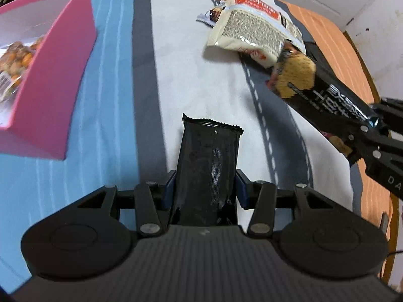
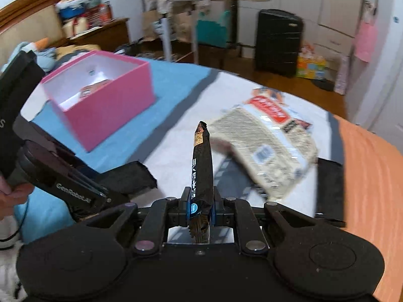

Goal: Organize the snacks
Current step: 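Lift the dark pack with the right gripper while the left gripper grasps another dark pack, then carry the dark pack in each gripper over the pink box, then open both grippers to drop the dark packs into the pink box, then move both grippers back to the cream noodle bag on the bed, then grasp the cream red-label noodle bag with both grippers together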

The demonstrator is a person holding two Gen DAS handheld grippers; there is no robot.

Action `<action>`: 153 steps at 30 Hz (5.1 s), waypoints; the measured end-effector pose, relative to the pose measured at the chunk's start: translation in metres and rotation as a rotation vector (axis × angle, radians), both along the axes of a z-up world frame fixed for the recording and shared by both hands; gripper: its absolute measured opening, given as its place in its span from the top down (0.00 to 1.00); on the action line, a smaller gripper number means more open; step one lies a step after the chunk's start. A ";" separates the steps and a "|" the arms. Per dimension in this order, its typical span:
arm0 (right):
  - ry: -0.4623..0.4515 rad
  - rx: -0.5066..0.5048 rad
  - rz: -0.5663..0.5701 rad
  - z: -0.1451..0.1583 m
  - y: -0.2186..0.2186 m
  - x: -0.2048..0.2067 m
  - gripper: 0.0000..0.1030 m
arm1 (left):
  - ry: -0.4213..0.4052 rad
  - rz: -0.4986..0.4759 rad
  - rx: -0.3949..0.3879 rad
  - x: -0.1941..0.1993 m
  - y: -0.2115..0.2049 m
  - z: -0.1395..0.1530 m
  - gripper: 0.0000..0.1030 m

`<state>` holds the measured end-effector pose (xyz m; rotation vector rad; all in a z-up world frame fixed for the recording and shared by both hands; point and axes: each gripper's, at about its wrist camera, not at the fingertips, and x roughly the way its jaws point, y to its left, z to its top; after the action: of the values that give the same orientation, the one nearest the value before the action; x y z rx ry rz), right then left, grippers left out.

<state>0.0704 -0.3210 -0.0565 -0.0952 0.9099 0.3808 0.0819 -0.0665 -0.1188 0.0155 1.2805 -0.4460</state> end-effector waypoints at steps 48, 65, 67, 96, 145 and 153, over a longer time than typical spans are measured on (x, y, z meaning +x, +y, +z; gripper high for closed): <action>-0.127 0.045 0.467 0.060 0.234 0.150 0.84 | -0.253 0.401 0.110 0.120 0.229 0.107 0.55; -0.123 -0.084 0.607 -0.001 0.268 0.196 0.84 | -0.206 0.426 0.236 0.206 0.252 0.021 0.55; -0.134 -0.111 0.629 -0.005 0.271 0.195 0.84 | -0.203 0.432 0.249 0.207 0.254 0.017 0.55; -0.220 0.103 0.476 0.080 0.169 0.101 0.26 | -0.310 0.149 0.163 0.084 0.220 0.129 0.12; -0.138 0.004 -0.164 -0.103 -0.049 0.062 0.03 | -0.372 -0.115 -0.198 0.139 -0.077 0.009 0.08; -0.115 0.088 -0.223 -0.120 -0.069 0.092 0.02 | -0.306 -0.130 -0.186 0.153 -0.100 -0.029 0.16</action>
<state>0.1627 -0.3897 -0.1763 0.0643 0.7794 0.2049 0.2353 -0.1665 -0.1474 0.0099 0.9366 -0.6479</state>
